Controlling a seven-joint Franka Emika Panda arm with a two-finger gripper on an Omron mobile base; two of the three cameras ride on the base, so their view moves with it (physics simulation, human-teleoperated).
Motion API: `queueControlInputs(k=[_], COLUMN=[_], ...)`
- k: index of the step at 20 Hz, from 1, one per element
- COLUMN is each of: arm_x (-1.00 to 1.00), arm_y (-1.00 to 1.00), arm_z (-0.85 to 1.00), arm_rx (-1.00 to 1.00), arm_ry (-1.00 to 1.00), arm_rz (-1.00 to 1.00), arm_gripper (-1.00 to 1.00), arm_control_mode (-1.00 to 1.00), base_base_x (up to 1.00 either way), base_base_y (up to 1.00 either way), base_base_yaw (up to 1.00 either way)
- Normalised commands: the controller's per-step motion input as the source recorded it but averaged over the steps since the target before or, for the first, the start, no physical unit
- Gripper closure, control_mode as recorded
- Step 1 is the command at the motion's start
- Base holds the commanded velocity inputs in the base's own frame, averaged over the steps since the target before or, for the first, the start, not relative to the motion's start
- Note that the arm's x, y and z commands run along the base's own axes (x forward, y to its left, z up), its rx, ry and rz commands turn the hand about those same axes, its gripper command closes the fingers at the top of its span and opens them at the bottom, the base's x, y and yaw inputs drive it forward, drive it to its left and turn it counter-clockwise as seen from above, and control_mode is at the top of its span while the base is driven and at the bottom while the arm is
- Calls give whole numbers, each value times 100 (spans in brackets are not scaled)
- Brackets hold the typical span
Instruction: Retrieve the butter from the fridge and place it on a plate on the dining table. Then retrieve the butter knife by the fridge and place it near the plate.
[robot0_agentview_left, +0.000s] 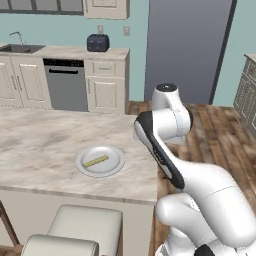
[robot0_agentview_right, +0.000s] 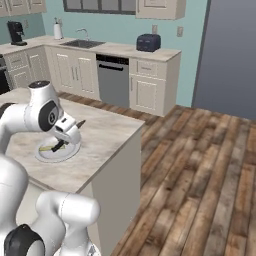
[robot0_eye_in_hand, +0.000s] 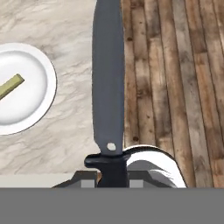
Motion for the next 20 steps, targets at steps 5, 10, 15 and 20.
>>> queueControlInputs(k=[5, 10, 15, 20], arm_x=[48, 43, 36, 14], arm_y=[0, -1, 0, 0], arm_z=[-46, -41, -73, -72], arm_rx=[11, 6, -4, -12], arm_ry=[2, 1, 0, 0], arm_rz=[-4, -3, -3, 0], arm_gripper=[100, 100, 100, 100], arm_control_mode=[-100, -100, -100, -100], base_base_x=[0, 0, 0, 0], base_base_y=[0, 0, 0, 0], base_base_yaw=[0, 0, 0, 0])
